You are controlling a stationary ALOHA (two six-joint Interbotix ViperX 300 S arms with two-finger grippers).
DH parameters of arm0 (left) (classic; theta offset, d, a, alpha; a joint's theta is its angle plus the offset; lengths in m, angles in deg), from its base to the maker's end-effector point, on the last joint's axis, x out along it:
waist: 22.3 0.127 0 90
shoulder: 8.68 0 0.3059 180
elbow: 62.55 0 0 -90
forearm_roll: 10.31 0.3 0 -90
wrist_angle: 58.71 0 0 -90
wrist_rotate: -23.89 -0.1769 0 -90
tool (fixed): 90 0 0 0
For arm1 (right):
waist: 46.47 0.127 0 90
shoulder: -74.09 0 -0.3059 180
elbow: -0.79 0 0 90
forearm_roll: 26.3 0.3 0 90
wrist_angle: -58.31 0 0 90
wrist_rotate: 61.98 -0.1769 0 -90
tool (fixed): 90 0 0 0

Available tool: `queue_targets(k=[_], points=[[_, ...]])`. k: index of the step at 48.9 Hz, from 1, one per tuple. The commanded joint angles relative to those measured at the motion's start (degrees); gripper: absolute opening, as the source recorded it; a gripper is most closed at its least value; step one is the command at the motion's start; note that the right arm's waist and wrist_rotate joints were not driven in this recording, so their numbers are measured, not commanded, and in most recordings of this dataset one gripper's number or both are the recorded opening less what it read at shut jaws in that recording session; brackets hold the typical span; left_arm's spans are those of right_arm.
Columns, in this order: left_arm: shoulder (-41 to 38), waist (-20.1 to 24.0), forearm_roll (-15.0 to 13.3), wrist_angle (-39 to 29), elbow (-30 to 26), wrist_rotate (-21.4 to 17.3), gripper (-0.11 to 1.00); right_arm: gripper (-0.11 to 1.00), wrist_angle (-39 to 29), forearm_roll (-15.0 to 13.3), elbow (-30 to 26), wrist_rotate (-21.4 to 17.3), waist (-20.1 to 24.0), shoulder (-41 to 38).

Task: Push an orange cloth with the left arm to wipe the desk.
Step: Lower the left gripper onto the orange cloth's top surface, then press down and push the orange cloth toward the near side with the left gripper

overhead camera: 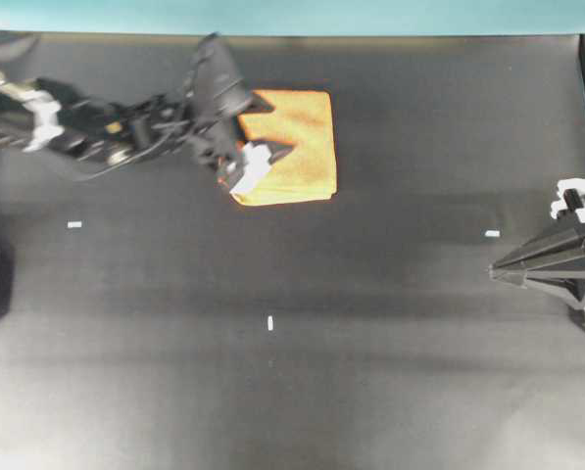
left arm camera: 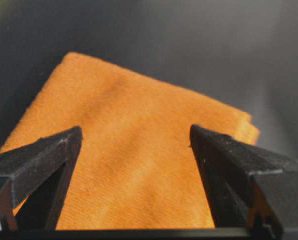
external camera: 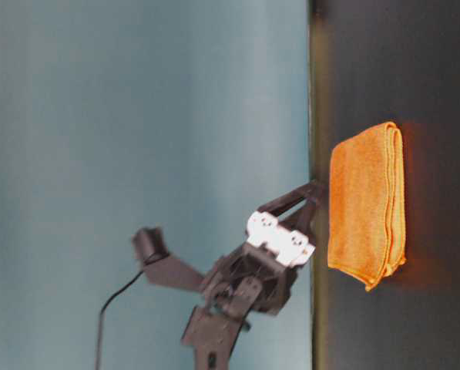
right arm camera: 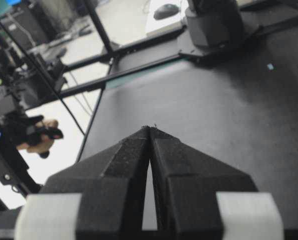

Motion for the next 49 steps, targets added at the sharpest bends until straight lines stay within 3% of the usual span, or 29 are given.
queue_targets(k=[1,21,49], points=[[-2.46,0.88,0.26,0.44,-2.46,0.7,0.84,0.0,0.26,0.09,-0.18,0.0,0.0,-0.09],[-7.47,2.11,0.18,-0.53,-4.31,1.76,0.84,-0.01,0.26,0.09,0.35,0.09,0.0,1.41],[-6.5,-0.18,0.18,-2.11,-0.18,1.41,0.84,0.0,0.26,0.09,0.88,0.0,-0.09,2.64]])
